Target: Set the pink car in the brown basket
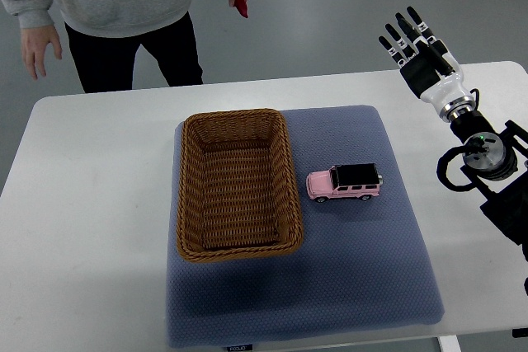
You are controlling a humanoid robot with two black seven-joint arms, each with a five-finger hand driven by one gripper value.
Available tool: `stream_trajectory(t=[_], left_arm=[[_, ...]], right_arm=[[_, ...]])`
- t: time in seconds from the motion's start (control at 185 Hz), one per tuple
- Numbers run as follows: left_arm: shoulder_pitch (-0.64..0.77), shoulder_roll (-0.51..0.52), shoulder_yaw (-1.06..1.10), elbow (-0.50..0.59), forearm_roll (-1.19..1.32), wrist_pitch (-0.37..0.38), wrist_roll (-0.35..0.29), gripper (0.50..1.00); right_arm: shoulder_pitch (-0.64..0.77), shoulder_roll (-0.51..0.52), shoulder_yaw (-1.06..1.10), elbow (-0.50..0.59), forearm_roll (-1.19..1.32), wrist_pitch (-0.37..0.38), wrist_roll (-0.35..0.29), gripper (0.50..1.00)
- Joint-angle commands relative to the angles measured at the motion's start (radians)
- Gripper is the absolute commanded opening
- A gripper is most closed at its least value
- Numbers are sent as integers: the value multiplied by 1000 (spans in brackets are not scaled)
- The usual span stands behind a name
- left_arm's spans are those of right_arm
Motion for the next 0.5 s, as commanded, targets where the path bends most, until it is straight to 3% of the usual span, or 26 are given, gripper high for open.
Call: stream_trajectory(t=[0.0, 0.275, 0.496], left_arm=[[0, 0, 0, -1, -2, 0, 0, 1000], [-2, 0, -2, -3, -3, -3, 0, 1000], [-3, 0, -2, -5, -3, -3, 0, 1000]], right_arm=[[-1, 1, -5, 0, 1, 2, 1, 913], [11, -37, -23, 2, -60, 20, -13, 913], [146, -194, -186, 23, -590, 111, -76, 913]])
